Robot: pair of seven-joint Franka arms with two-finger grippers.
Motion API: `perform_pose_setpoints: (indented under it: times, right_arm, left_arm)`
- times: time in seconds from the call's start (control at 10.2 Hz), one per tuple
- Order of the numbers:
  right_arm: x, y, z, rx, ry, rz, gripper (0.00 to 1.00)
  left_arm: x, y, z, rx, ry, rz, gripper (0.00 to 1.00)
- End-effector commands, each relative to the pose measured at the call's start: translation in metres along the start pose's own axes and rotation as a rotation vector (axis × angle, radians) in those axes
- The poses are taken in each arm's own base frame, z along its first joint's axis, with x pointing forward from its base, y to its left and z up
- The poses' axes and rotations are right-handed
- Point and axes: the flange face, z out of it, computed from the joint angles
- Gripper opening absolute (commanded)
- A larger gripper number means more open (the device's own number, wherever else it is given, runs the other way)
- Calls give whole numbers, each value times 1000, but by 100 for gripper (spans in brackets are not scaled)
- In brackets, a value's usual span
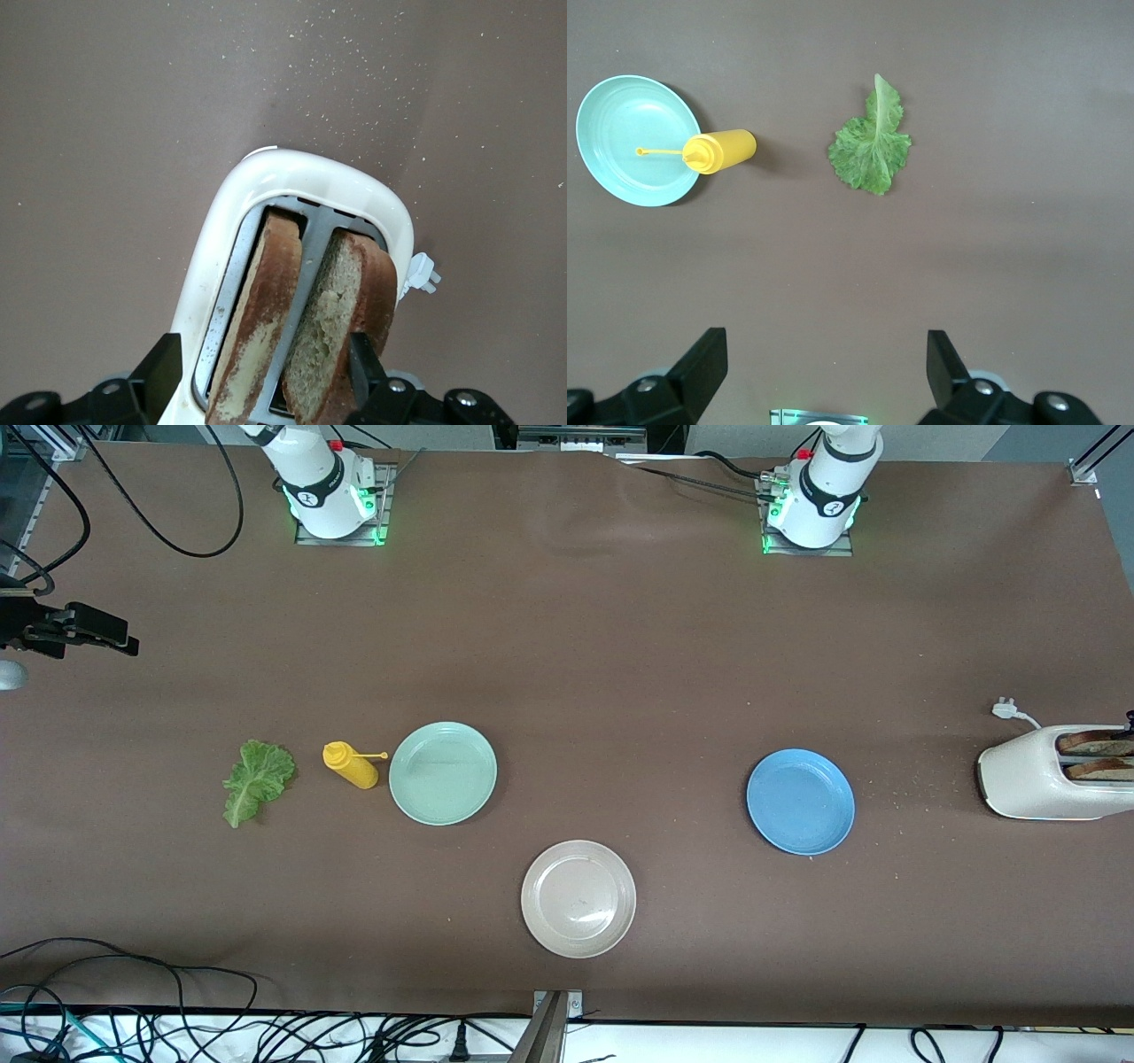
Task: Make sandwich on beige plate with both arms
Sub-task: 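Lower the open left gripper onto the toast slices in the toaster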
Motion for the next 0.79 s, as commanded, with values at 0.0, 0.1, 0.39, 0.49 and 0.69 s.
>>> perform_pose_setpoints:
  times: [0.0,0.1,0.39,0.49,0.69]
  right_arm:
    - [-1,2,-5,2,-3,6,100]
    - [-1,1,-5,2,-3,4,100]
    - [-1,2,-5,2,-4,6,100]
    - [-1,1,-5,2,-3,4,100]
    - [-1,2,-5,2,-3,6,100]
  left_arm:
    - [1,0,-5,13,-25,19,85]
    - [3,-1,-8,19,-27,22,85]
    - [4,-3,-16,33,-31,27,86]
    - [4,-4,-16,34,-33,29,87]
    - [4,-4,-14,32,-30,28,87]
